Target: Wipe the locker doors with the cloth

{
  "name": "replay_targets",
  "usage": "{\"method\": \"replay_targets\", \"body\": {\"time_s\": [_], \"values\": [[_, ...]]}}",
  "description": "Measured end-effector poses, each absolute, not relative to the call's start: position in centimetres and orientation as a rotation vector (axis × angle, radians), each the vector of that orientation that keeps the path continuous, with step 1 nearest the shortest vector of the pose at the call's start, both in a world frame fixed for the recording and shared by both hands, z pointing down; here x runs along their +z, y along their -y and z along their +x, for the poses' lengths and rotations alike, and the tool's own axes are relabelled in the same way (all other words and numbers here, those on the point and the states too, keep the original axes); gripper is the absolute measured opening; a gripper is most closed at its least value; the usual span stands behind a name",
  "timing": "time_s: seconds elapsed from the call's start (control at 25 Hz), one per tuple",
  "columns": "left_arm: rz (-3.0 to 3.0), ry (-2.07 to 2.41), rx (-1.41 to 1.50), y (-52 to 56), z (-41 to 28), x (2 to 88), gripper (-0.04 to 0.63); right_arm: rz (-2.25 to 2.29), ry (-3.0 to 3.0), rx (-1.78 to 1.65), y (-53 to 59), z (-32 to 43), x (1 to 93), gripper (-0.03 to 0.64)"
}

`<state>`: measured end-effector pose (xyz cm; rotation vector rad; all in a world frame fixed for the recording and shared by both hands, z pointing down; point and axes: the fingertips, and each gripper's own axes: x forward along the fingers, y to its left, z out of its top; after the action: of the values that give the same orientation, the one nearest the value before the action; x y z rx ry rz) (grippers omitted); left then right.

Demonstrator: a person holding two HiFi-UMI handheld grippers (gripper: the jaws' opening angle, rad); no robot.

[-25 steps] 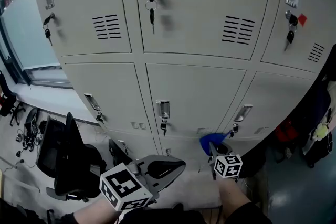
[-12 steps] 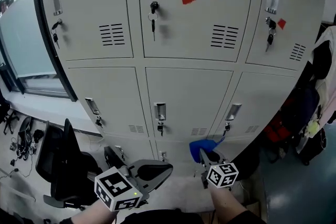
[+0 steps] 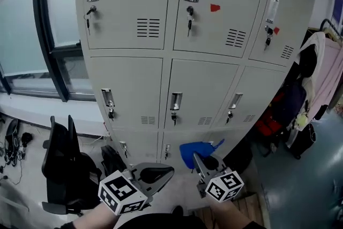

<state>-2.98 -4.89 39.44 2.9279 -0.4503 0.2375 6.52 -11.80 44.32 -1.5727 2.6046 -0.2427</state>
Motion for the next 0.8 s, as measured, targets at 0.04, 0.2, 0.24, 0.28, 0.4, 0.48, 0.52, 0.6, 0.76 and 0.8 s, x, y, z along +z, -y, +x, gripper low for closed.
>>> {"method": "replay_targets", "body": {"time_s": [0.04, 0.2, 0.24, 0.28, 0.4, 0.48, 0.52, 0.6, 0.76, 0.8], "values": [[2.927, 0.441, 0.235, 4.1, -3.9, 39.6, 0.006, -1.56, -2.605, -0.236, 10.7, 5.2, 43.8, 0.092], [2.933, 0.409, 0.204, 1.9, -6.7, 39.8, 0.006, -1.523, -2.611, -0.215, 6.9, 1.1, 42.3, 0.092], [2.932, 0.404, 0.193, 1.5, -7.3, 40.0, 0.006, -1.52, -2.612, -0.209, 6.1, 0.3, 42.0, 0.092], [2.929, 0.401, 0.184, 1.2, -7.9, 40.1, 0.006, -1.516, -2.616, -0.2, 5.4, -0.5, 41.8, 0.092], [2.916, 0.395, 0.159, 0.4, -9.3, 40.4, 0.006, -1.501, -2.653, -0.158, 3.6, -2.8, 40.9, 0.092], [2.918, 0.393, 0.143, -0.2, -9.7, 40.3, 0.006, -1.484, -2.691, -0.114, 2.6, -3.8, 40.1, 0.092], [2.923, 0.394, 0.138, -0.5, -9.8, 40.1, 0.006, -1.471, -2.707, -0.091, 2.2, -4.2, 39.7, 0.092], [2.936, 0.4, 0.131, -1.0, -10.0, 39.6, 0.006, -1.442, -2.734, -0.052, 1.5, -4.9, 39.0, 0.092], [2.958, 0.417, 0.122, -1.5, -9.9, 38.0, 0.006, -1.386, -2.761, -0.021, 1.0, -5.4, 37.4, 0.092], [2.967, 0.425, 0.126, -1.5, -9.9, 37.7, 0.006, -1.375, -2.76, -0.02, 1.0, -5.3, 37.1, 0.092]]}}
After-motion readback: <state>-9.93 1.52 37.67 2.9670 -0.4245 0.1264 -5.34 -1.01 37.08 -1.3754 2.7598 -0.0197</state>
